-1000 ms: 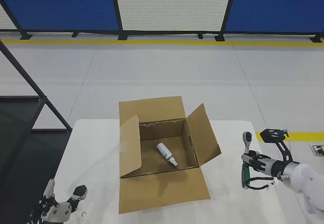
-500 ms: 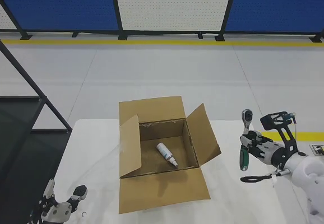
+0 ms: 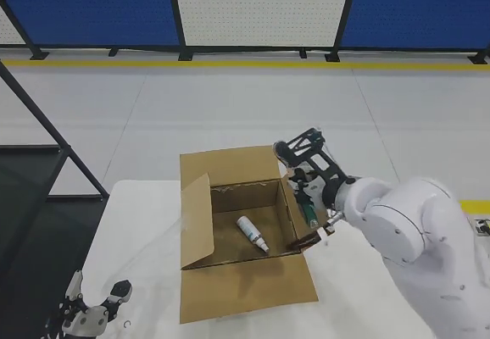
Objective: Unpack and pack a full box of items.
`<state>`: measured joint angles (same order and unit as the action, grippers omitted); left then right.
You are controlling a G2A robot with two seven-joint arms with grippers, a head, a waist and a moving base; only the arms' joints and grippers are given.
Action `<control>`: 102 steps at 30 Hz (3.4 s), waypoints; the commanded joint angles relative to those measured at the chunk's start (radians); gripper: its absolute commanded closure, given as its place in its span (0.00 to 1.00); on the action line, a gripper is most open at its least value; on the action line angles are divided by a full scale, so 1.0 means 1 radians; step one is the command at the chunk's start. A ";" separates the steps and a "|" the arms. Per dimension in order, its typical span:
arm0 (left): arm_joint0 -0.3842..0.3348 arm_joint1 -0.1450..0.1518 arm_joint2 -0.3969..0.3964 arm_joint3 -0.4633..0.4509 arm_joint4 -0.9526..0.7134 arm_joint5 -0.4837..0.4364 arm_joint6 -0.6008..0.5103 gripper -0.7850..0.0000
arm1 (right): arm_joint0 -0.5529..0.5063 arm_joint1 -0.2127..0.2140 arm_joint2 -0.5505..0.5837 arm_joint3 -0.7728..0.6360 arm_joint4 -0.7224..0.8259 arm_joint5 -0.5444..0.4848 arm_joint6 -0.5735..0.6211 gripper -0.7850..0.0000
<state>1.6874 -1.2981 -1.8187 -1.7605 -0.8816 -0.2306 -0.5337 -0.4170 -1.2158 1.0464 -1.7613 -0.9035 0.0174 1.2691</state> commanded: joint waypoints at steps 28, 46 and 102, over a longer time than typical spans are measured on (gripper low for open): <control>0.000 0.000 0.000 0.000 0.000 0.000 0.000 0.00 | 0.250 -0.155 -0.372 0.699 0.224 -0.143 -0.136 1.00; 0.000 0.000 0.000 0.000 0.000 0.000 0.000 0.00 | 0.315 -0.278 -0.536 0.943 0.220 -0.170 -0.212 1.00; 0.000 0.000 0.000 0.000 0.000 0.000 0.000 0.00 | 0.349 -0.541 -0.611 1.429 0.108 -0.167 -0.340 0.09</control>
<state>1.6874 -1.2981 -1.8187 -1.7605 -0.8816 -0.2306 -0.5337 -0.0721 -1.7578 0.4319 -0.3318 -0.7944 -0.1560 0.9330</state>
